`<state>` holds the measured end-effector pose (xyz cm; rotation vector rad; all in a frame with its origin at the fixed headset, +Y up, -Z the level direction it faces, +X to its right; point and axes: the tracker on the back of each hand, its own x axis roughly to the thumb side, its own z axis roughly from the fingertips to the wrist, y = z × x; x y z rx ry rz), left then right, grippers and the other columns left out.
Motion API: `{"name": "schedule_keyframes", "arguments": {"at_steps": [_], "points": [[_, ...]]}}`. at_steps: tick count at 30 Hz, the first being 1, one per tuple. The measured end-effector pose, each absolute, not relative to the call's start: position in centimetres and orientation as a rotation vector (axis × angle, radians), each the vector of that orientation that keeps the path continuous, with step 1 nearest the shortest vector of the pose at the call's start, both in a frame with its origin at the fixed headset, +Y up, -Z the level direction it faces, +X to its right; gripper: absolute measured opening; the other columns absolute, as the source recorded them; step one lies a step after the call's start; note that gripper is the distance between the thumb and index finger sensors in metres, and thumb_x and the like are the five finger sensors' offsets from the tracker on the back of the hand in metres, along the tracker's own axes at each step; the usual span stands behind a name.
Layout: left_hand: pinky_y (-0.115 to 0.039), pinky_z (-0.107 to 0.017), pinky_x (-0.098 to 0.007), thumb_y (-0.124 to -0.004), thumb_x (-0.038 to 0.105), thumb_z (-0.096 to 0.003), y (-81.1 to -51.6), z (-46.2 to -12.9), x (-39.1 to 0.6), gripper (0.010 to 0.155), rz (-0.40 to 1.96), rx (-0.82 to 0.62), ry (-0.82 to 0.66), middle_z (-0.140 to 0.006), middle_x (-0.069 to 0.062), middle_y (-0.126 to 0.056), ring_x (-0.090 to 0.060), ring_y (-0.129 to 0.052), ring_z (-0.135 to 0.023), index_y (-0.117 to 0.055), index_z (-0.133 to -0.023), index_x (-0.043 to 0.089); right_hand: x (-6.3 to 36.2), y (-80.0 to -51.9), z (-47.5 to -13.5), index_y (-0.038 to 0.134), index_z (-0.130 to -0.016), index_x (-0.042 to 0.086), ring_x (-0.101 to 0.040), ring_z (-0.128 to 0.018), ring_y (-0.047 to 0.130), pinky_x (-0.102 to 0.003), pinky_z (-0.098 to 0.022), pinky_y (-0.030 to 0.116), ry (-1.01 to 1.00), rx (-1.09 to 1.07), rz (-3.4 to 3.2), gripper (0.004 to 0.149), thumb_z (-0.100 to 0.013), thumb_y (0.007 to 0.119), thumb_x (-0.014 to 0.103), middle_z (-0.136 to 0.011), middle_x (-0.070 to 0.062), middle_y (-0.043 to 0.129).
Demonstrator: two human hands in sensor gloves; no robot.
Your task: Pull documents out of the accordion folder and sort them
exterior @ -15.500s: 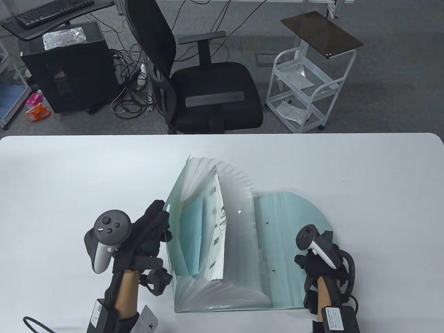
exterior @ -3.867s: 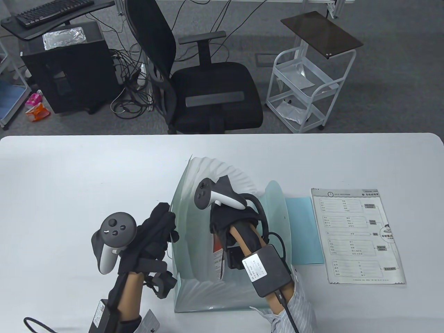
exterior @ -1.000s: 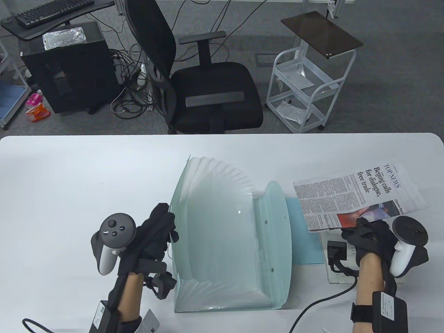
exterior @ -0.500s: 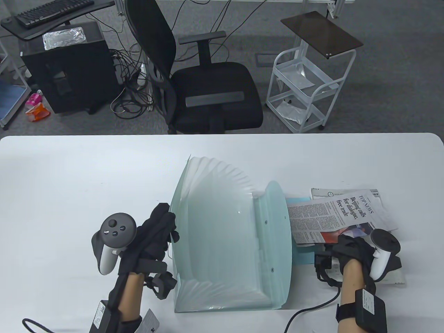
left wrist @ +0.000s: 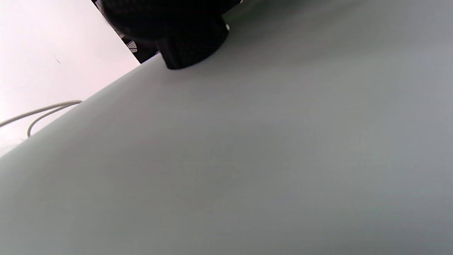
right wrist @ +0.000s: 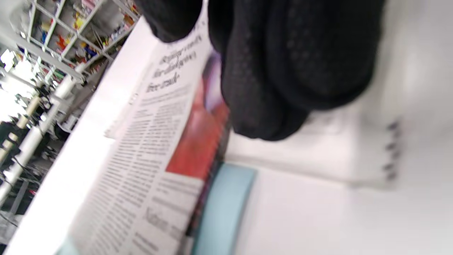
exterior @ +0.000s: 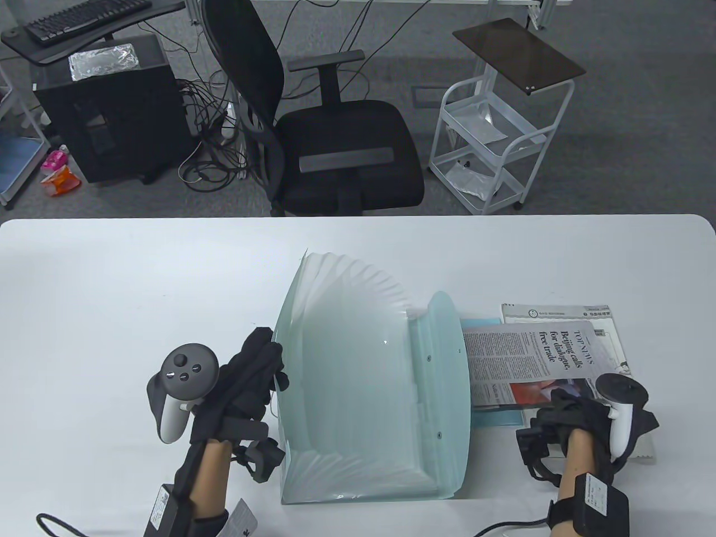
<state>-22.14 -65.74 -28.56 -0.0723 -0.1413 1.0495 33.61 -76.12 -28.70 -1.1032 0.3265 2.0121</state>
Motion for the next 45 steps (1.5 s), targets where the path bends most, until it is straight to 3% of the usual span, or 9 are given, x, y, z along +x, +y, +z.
{"name": "schedule_keyframes", "arguments": {"at_steps": [8, 14, 18, 21, 25, 30, 36, 45], "points": [[-0.082, -0.037, -0.032, -0.048, 0.049, -0.0695, -65.8, -28.6, -22.1, 0.074, 1.052, -0.07, -0.141, -0.092, -0.027, -0.075, -0.023, -0.097, -0.06, -0.041, -0.114, -0.01, 32.2, -73.9, -29.5, 0.056, -0.086, -0.001, -0.024, -0.037, 0.104, -0.026, -0.024, 0.093, 0.284, -0.973, 2.188, 0.049, -0.048, 0.068, 0.028, -0.068, -0.013, 0.09], [-0.082, -0.038, -0.033, -0.048, 0.05, -0.0694, -66.3, -28.7, -21.7, 0.075, 1.087, -0.061, -0.151, -0.092, -0.027, -0.074, -0.022, -0.096, -0.061, -0.04, -0.114, -0.01, 27.8, -70.4, -30.6, 0.047, -0.094, 0.007, -0.031, -0.065, 0.095, -0.036, -0.047, 0.087, -0.243, -0.734, 2.563, 0.058, -0.048, 0.068, 0.036, -0.087, -0.012, 0.079], [-0.082, -0.038, -0.032, -0.048, 0.051, -0.0693, -66.4, -28.7, -21.4, 0.076, 1.093, -0.058, -0.154, -0.092, -0.027, -0.074, -0.022, -0.096, -0.061, -0.04, -0.114, -0.01, 24.6, -69.3, -31.0, 0.033, -0.101, 0.007, -0.04, -0.088, 0.075, -0.048, -0.066, 0.071, -0.409, -0.552, 2.738, 0.07, -0.05, 0.065, 0.043, -0.103, -0.016, 0.059], [-0.082, -0.038, -0.032, -0.048, 0.052, -0.0691, -66.7, -28.7, -21.2, 0.077, 1.104, -0.05, -0.155, -0.092, -0.026, -0.074, -0.021, -0.096, -0.061, -0.039, -0.114, -0.01, 22.8, -69.1, -31.1, 0.02, -0.104, 0.007, -0.051, -0.1, 0.046, -0.059, -0.074, 0.047, -0.39, -0.42, 2.817, 0.08, -0.05, 0.06, 0.05, -0.112, -0.022, 0.035], [-0.082, -0.038, -0.032, -0.047, 0.054, -0.0692, -66.8, -28.7, -20.4, 0.078, 1.092, -0.042, -0.161, -0.093, -0.027, -0.072, -0.02, -0.095, -0.061, -0.038, -0.114, -0.01, 21.5, -69.5, -31.1, 0.016, -0.106, 0.009, -0.057, -0.1, 0.026, -0.065, -0.074, 0.033, -0.398, -0.317, 2.838, 0.083, -0.05, 0.055, 0.056, -0.113, -0.025, 0.026], [-0.081, -0.038, -0.032, -0.046, 0.055, -0.0692, -66.8, -29.5, -18.2, 0.08, 1.045, -0.083, -0.195, -0.092, -0.027, -0.069, -0.019, -0.093, -0.06, -0.035, -0.115, -0.01, 21.4, -69.9, -31.0, 0.017, -0.106, 0.008, -0.058, -0.099, 0.026, -0.066, -0.073, 0.033, -0.337, -0.307, 2.832, 0.083, -0.05, 0.055, 0.056, -0.113, -0.026, 0.026], [-0.081, -0.038, -0.034, -0.046, 0.052, -0.0697, -66.9, -30.3, -12.7, 0.078, 0.864, -0.171, -0.254, -0.094, -0.026, -0.069, -0.022, -0.094, -0.06, -0.033, -0.115, -0.01, 21.9, -70.3, -30.6, 0.016, -0.105, 0.005, -0.059, -0.098, 0.027, -0.066, -0.072, 0.034, -0.337, -0.321, 2.787, 0.084, -0.05, 0.054, 0.056, -0.112, -0.027, 0.027], [-0.081, -0.038, -0.035, -0.047, 0.052, -0.0688, -70.6, -31.8, -4.8, 0.078, 0.587, -0.33, -0.241, -0.094, -0.028, -0.067, -0.023, -0.093, -0.06, -0.034, -0.117, -0.008, 22.8, -71.0, -30.4, 0.016, -0.104, 0.004, -0.059, -0.098, 0.027, -0.067, -0.072, 0.033, -0.302, -0.298, 2.706, 0.084, -0.05, 0.054, 0.055, -0.112, -0.028, 0.027]]}}
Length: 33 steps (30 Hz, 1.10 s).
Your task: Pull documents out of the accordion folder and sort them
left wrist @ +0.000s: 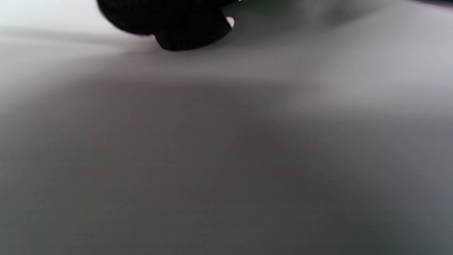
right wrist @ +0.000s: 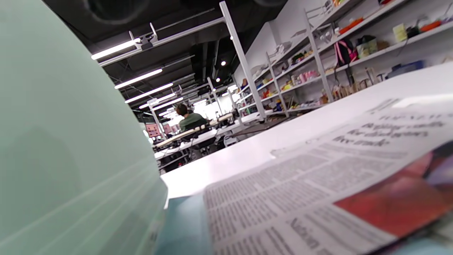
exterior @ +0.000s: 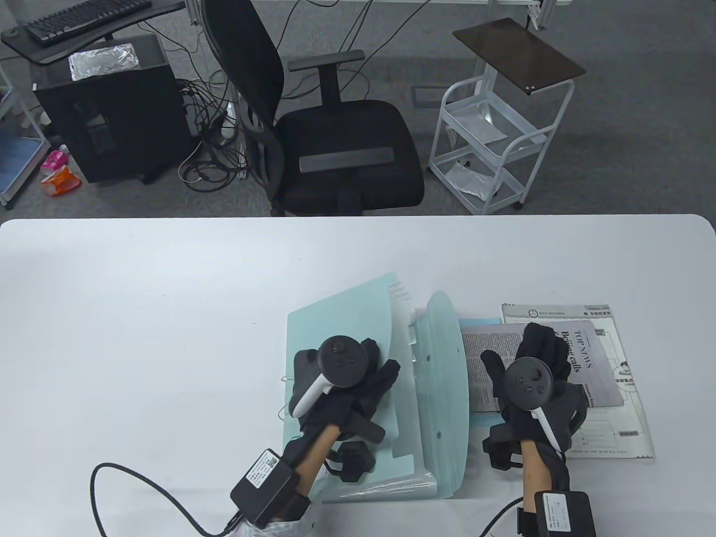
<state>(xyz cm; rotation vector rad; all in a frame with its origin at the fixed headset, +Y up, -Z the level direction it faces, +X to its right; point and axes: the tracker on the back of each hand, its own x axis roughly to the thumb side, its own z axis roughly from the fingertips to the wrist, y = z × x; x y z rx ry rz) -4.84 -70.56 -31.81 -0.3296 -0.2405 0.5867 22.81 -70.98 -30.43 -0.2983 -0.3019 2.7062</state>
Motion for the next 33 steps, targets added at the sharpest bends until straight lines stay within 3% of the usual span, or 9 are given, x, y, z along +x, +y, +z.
{"name": "schedule_keyframes", "arguments": {"at_steps": [6, 13, 28, 30, 33], "points": [[-0.081, -0.037, -0.034, -0.047, 0.054, -0.0681, -73.6, -32.6, -0.9, 0.079, 0.333, -0.421, -0.195, -0.093, -0.027, -0.067, -0.022, -0.093, -0.06, -0.034, -0.117, -0.007, 23.3, -71.8, -30.7, 0.016, -0.104, 0.004, -0.059, -0.098, 0.027, -0.066, -0.072, 0.033, -0.257, -0.32, 2.7, 0.083, -0.05, 0.054, 0.055, -0.112, -0.027, 0.027], [-0.08, -0.036, -0.033, -0.048, 0.054, -0.068, -77.0, -33.5, 0.9, 0.078, 0.204, -0.511, -0.144, -0.094, -0.027, -0.065, -0.022, -0.091, -0.06, -0.034, -0.117, -0.006, 23.3, -72.4, -31.0, 0.016, -0.105, 0.005, -0.059, -0.098, 0.027, -0.066, -0.073, 0.033, -0.216, -0.311, 2.704, 0.083, -0.05, 0.054, 0.055, -0.112, -0.027, 0.027], [-0.08, -0.034, -0.03, -0.049, 0.061, -0.0654, -77.1, -33.8, 1.0, 0.083, 0.063, -0.494, -0.124, -0.093, -0.024, -0.067, -0.017, -0.09, -0.057, -0.035, -0.118, -0.002, 23.3, -72.6, -31.0, 0.017, -0.105, 0.004, -0.058, -0.098, 0.027, -0.066, -0.072, 0.033, -0.205, -0.316, 2.7, 0.083, -0.05, 0.054, 0.054, -0.112, -0.027, 0.028], [-0.08, -0.033, -0.029, -0.051, 0.054, -0.0665, -77.1, -33.9, 0.8, 0.075, 0.08, -0.495, -0.112, -0.092, -0.022, -0.069, -0.016, -0.091, -0.056, -0.038, -0.117, 0.0, 23.2, -72.6, -31.1, 0.017, -0.105, 0.005, -0.058, -0.098, 0.027, -0.066, -0.072, 0.033, -0.198, -0.315, 2.707, 0.083, -0.05, 0.054, 0.054, -0.112, -0.027, 0.028], [-0.081, -0.032, -0.027, -0.062, 0.031, -0.0654, -76.7, -34.2, 0.7, 0.059, 0.061, -0.493, -0.072, -0.088, -0.014, -0.072, -0.011, -0.092, -0.053, -0.043, -0.115, 0.006, 23.1, -72.6, -31.1, 0.017, -0.105, 0.004, -0.059, -0.098, 0.027, -0.066, -0.072, 0.033, -0.191, -0.31, 2.71, 0.083, -0.05, 0.054, 0.054, -0.112, -0.027, 0.028]]}}
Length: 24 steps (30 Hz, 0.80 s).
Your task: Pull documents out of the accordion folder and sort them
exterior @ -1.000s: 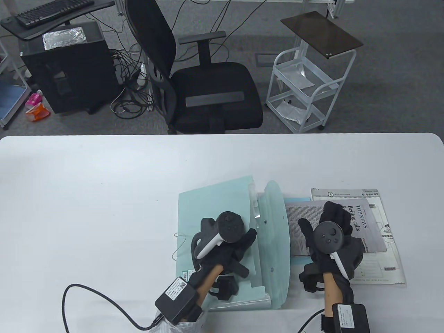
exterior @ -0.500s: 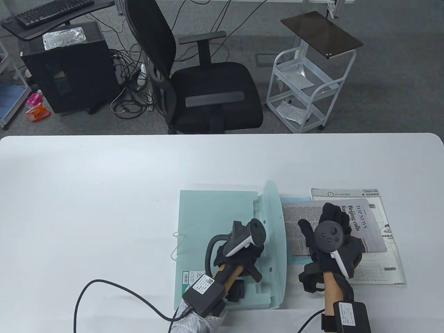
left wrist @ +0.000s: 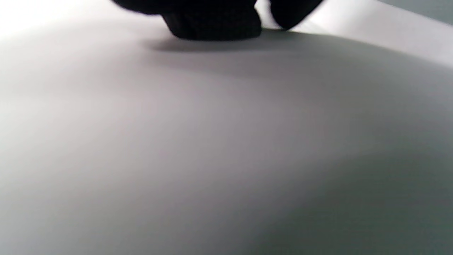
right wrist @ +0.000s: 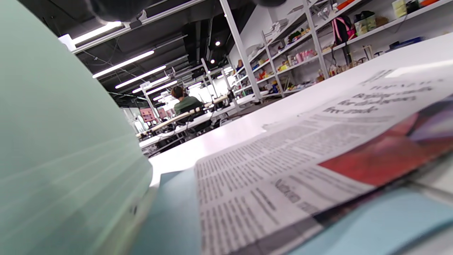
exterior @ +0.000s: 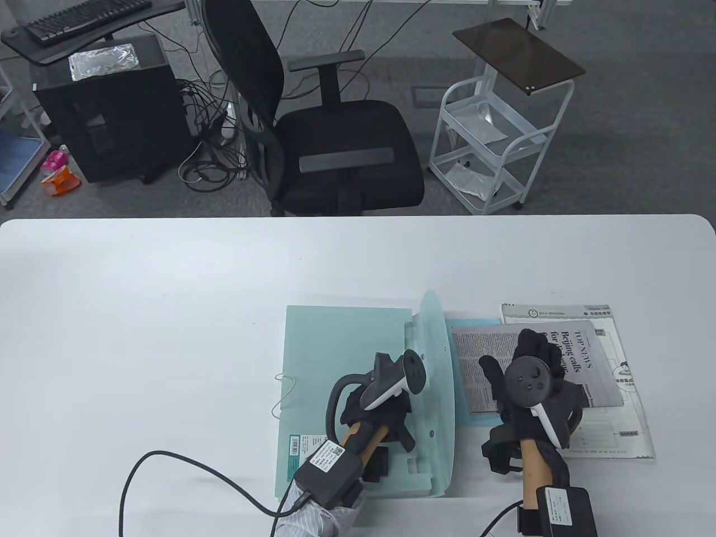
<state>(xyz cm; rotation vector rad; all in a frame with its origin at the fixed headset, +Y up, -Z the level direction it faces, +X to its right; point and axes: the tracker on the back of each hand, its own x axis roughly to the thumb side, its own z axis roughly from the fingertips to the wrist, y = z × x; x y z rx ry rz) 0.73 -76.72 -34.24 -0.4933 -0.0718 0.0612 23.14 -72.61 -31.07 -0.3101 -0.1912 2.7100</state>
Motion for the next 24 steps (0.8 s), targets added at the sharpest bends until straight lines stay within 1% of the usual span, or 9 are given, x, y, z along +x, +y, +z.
{"name": "schedule_keyframes", "arguments": {"at_steps": [2, 5, 8, 11, 12, 14, 18, 21, 24], "points": [[-0.081, -0.03, -0.026, -0.068, 0.027, -0.0628, -76.2, -34.4, 0.7, 0.058, 0.002, -0.471, -0.067, -0.087, -0.011, -0.075, -0.01, -0.092, -0.049, -0.048, -0.115, 0.012, 23.1, -72.6, -31.1, 0.017, -0.105, 0.005, -0.058, -0.098, 0.027, -0.066, -0.073, 0.033, -0.189, -0.31, 2.711, 0.083, -0.05, 0.055, 0.054, -0.112, -0.027, 0.028], [-0.081, -0.03, -0.025, -0.073, 0.031, -0.0602, -75.2, -34.3, 0.3, 0.061, 0.025, -0.428, -0.078, -0.086, -0.008, -0.076, -0.008, -0.092, -0.048, -0.05, -0.114, 0.014, 23.2, -72.6, -31.1, 0.017, -0.105, 0.004, -0.058, -0.098, 0.027, -0.066, -0.072, 0.033, -0.19, -0.313, 2.711, 0.083, -0.05, 0.054, 0.054, -0.112, -0.027, 0.028], [-0.081, -0.031, -0.026, -0.073, 0.034, -0.0601, -73.5, -33.9, -0.6, 0.063, 0.105, -0.371, -0.103, -0.088, -0.009, -0.075, -0.01, -0.093, -0.049, -0.05, -0.114, 0.011, 23.1, -72.6, -31.1, 0.017, -0.105, 0.005, -0.058, -0.099, 0.027, -0.066, -0.072, 0.033, -0.19, -0.313, 2.711, 0.083, -0.05, 0.055, 0.054, -0.112, -0.027, 0.028], [-0.081, -0.032, -0.028, -0.072, 0.039, -0.0604, -71.8, -33.1, -1.9, 0.066, 0.134, -0.329, -0.138, -0.097, -0.014, -0.074, -0.013, -0.094, -0.051, -0.05, -0.114, 0.008, 22.8, -72.8, -31.2, 0.017, -0.105, 0.005, -0.058, -0.099, 0.028, -0.066, -0.072, 0.033, -0.188, -0.302, 2.723, 0.082, -0.05, 0.055, 0.054, -0.112, -0.027, 0.028], [-0.081, -0.034, -0.029, -0.071, 0.041, -0.0605, -71.4, -32.8, -2.4, 0.067, 0.134, -0.326, -0.15, -0.1, -0.016, -0.072, -0.015, -0.095, -0.054, -0.05, -0.114, 0.008, 22.7, -72.9, -31.2, 0.017, -0.105, 0.005, -0.058, -0.098, 0.028, -0.066, -0.073, 0.033, -0.184, -0.296, 2.731, 0.082, -0.051, 0.055, 0.054, -0.112, -0.027, 0.029], [-0.081, -0.046, -0.036, -0.07, 0.043, -0.0605, -70.9, -31.9, -3.8, 0.068, 0.114, -0.32, -0.179, -0.104, -0.018, -0.07, -0.024, -0.093, -0.069, -0.05, -0.115, 0.007, 22.4, -73.0, -31.2, 0.018, -0.105, 0.005, -0.058, -0.098, 0.028, -0.066, -0.072, 0.033, -0.164, -0.285, 2.757, 0.082, -0.05, 0.055, 0.054, -0.112, -0.027, 0.029], [-0.069, -0.065, -0.052, -0.07, 0.044, -0.0608, -71.4, -30.8, -6.9, 0.071, 0.03, -0.374, -0.212, -0.114, -0.019, -0.057, -0.041, -0.075, -0.096, -0.045, -0.117, 0.009, 22.2, -73.1, -31.2, 0.018, -0.105, 0.004, -0.058, -0.098, 0.029, -0.066, -0.072, 0.034, -0.159, -0.277, 2.771, 0.082, -0.05, 0.055, 0.054, -0.112, -0.027, 0.029], [-0.063, -0.07, -0.057, -0.071, 0.039, -0.0607, -72.6, -30.1, -9.7, 0.068, -0.007, -0.39, -0.205, -0.118, -0.018, -0.052, -0.043, -0.067, -0.103, -0.045, -0.117, 0.011, 22.1, -73.2, -31.2, 0.018, -0.105, 0.004, -0.058, -0.098, 0.029, -0.066, -0.072, 0.034, -0.151, -0.269, 2.777, 0.082, -0.05, 0.055, 0.054, -0.111, -0.027, 0.03], [-0.057, -0.073, -0.06, -0.071, 0.039, -0.0603, -73.6, -29.7, -12.4, 0.069, -0.024, -0.424, -0.176, -0.12, -0.018, -0.046, -0.046, -0.058, -0.107, -0.043, -0.118, 0.012, 21.9, -73.3, -31.1, 0.018, -0.105, 0.004, -0.058, -0.098, 0.029, -0.066, -0.072, 0.034, -0.151, -0.262, 2.795, 0.082, -0.05, 0.055, 0.054, -0.111, -0.027, 0.03]]}}
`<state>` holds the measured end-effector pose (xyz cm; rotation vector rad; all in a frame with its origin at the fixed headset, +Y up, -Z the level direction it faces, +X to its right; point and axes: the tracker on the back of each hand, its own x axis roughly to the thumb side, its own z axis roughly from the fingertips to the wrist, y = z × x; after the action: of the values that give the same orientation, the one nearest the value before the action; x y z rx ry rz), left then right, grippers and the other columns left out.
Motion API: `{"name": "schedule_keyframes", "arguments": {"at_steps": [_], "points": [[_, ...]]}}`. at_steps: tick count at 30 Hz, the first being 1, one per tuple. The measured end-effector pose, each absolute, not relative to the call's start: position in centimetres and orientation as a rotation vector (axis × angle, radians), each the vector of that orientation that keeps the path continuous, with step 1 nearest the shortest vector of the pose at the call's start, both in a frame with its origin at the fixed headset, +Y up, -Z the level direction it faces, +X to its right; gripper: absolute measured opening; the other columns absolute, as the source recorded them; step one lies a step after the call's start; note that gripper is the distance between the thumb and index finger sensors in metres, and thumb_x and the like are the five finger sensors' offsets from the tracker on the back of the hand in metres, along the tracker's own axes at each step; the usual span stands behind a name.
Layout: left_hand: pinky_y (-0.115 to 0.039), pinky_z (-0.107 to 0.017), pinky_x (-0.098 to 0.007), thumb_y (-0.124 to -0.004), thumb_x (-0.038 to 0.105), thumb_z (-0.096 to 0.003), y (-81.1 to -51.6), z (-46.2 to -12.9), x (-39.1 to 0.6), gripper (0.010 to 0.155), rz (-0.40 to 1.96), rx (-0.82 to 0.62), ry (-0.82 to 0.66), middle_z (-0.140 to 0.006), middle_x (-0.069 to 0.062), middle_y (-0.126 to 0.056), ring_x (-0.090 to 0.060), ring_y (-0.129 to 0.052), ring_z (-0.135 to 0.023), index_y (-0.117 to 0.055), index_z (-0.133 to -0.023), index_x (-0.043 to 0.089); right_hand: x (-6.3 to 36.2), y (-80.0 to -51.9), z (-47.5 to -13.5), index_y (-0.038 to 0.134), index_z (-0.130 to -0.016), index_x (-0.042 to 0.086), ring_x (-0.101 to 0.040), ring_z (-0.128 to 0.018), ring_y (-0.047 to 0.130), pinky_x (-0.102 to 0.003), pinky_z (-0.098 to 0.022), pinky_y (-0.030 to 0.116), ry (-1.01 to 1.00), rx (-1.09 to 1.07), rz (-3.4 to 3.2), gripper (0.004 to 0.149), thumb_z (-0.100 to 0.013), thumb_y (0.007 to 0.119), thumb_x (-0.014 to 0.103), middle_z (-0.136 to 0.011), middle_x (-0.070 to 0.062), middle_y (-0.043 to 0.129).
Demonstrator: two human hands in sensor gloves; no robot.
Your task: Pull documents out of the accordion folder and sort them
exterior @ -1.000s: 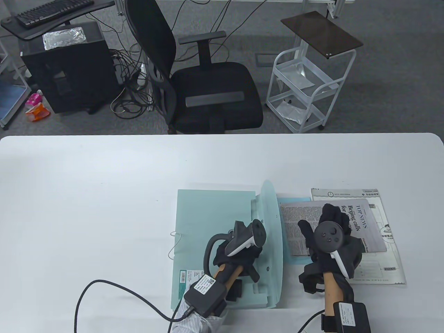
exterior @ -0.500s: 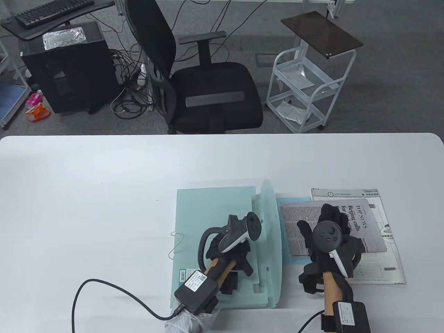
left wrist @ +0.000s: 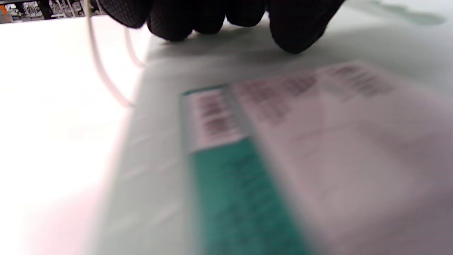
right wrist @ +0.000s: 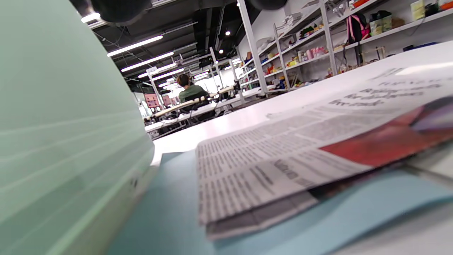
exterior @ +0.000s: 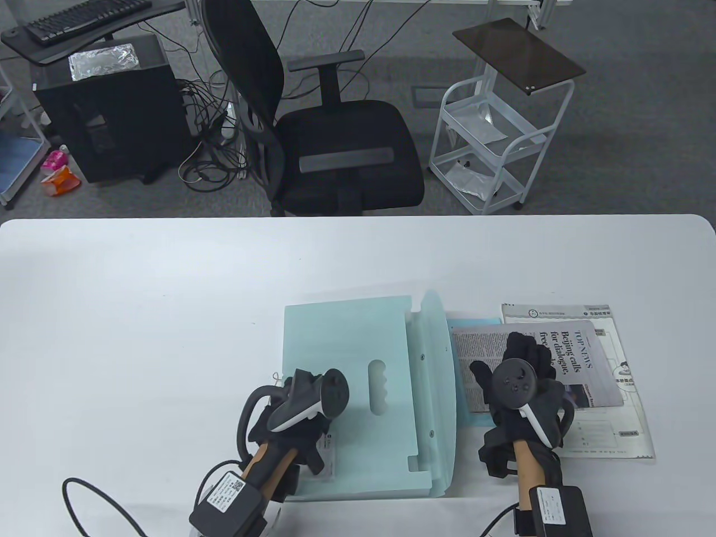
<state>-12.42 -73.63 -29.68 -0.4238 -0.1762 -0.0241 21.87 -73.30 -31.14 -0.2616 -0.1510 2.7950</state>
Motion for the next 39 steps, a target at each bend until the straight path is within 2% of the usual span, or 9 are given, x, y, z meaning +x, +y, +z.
{"name": "schedule_keyframes", "arguments": {"at_steps": [5, 10, 19, 23, 27, 29, 33, 36, 39], "points": [[-0.052, -0.074, -0.062, -0.07, 0.037, -0.0608, -74.6, -29.7, -15.0, 0.066, -0.002, -0.447, -0.15, -0.122, -0.019, -0.04, -0.048, -0.05, -0.11, -0.041, -0.118, 0.018, 21.1, -73.3, -31.0, 0.019, -0.105, 0.004, -0.058, -0.098, 0.03, -0.066, -0.072, 0.035, -0.154, -0.221, 2.833, 0.082, -0.05, 0.055, 0.054, -0.111, -0.027, 0.031], [-0.051, -0.075, -0.063, -0.068, 0.043, -0.0607, -75.7, -30.3, -15.4, 0.067, -0.018, -0.49, -0.123, -0.122, -0.018, -0.038, -0.047, -0.049, -0.11, -0.038, -0.118, 0.023, 18.7, -72.8, -30.6, 0.022, -0.105, 0.004, -0.058, -0.097, 0.033, -0.066, -0.071, 0.038, -0.177, -0.094, 2.895, 0.08, -0.051, 0.055, 0.053, -0.111, -0.027, 0.034], [-0.05, -0.075, -0.063, -0.066, 0.046, -0.0606, -76.2, -30.4, -16.4, 0.068, 0.052, -0.5, -0.134, -0.122, -0.016, -0.034, -0.046, -0.049, -0.11, -0.036, -0.117, 0.026, 11.8, -72.5, -28.4, 0.028, -0.104, 0.005, -0.056, -0.097, 0.042, -0.064, -0.07, 0.044, -0.221, 0.335, 3.062, 0.071, -0.053, 0.053, 0.048, -0.109, -0.025, 0.042], [-0.05, -0.075, -0.063, -0.066, 0.045, -0.0608, -76.3, -30.3, -16.4, 0.068, 0.05, -0.486, -0.144, -0.122, -0.017, -0.033, -0.046, -0.049, -0.11, -0.035, -0.118, 0.025, 8.9, -73.8, -27.5, 0.033, -0.103, 0.009, -0.054, -0.096, 0.047, -0.062, -0.07, 0.049, -0.185, 0.53, 3.188, 0.058, -0.055, 0.047, 0.038, -0.109, -0.022, 0.048], [-0.05, -0.075, -0.063, -0.066, 0.045, -0.0609, -76.3, -30.3, -16.5, 0.067, 0.061, -0.488, -0.145, -0.122, -0.017, -0.033, -0.046, -0.049, -0.11, -0.035, -0.118, 0.025, 6.9, -75.5, -26.9, 0.036, -0.103, 0.014, -0.053, -0.097, 0.047, -0.062, -0.07, 0.049, -0.058, 0.723, 3.22, 0.055, -0.055, 0.046, 0.038, -0.109, -0.021, 0.048], [-0.05, -0.075, -0.063, -0.066, 0.045, -0.0608, -76.3, -30.3, -16.5, 0.068, 0.059, -0.487, -0.144, -0.122, -0.017, -0.033, -0.046, -0.049, -0.11, -0.035, -0.118, 0.025, 6.1, -76.4, -26.6, 0.034, -0.104, 0.012, -0.052, -0.097, 0.048, -0.062, -0.07, 0.049, 0.021, 0.788, 3.253, 0.056, -0.055, 0.046, 0.038, -0.109, -0.021, 0.048], [-0.051, -0.075, -0.063, -0.065, 0.045, -0.0611, -76.3, -30.3, -16.5, 0.067, 0.056, -0.487, -0.143, -0.122, -0.017, -0.032, -0.045, -0.051, -0.109, -0.035, -0.118, 0.025, 5.3, -77.4, -26.5, 0.034, -0.104, 0.012, -0.053, -0.096, 0.048, -0.062, -0.07, 0.05, 0.094, 0.835, 3.306, 0.057, -0.055, 0.045, 0.038, -0.109, -0.023, 0.045], [-0.054, -0.074, -0.061, -0.065, 0.045, -0.0614, -76.3, -30.3, -16.4, 0.067, 0.054, -0.492, -0.141, -0.122, -0.017, -0.032, -0.044, -0.055, -0.108, -0.034, -0.118, 0.025, 4.9, -78.3, -26.7, 0.031, -0.103, 0.012, -0.053, -0.096, 0.049, -0.062, -0.07, 0.05, 0.271, 0.835, 3.333, 0.056, -0.055, 0.044, 0.038, -0.11, -0.024, 0.04], [-0.055, -0.073, -0.061, -0.064, 0.044, -0.0617, -76.1, -30.2, -16.1, 0.067, 0.015, -0.497, -0.145, -0.122, -0.018, -0.032, -0.044, -0.056, -0.107, -0.034, -0.118, 0.025, 4.5, -78.5, -26.7, 0.03, -0.103, 0.011, -0.054, -0.095, 0.049, -0.062, -0.07, 0.05, 0.251, 0.857, 3.371, 0.056, -0.055, 0.043, 0.037, -0.109, -0.025, 0.039]]}}
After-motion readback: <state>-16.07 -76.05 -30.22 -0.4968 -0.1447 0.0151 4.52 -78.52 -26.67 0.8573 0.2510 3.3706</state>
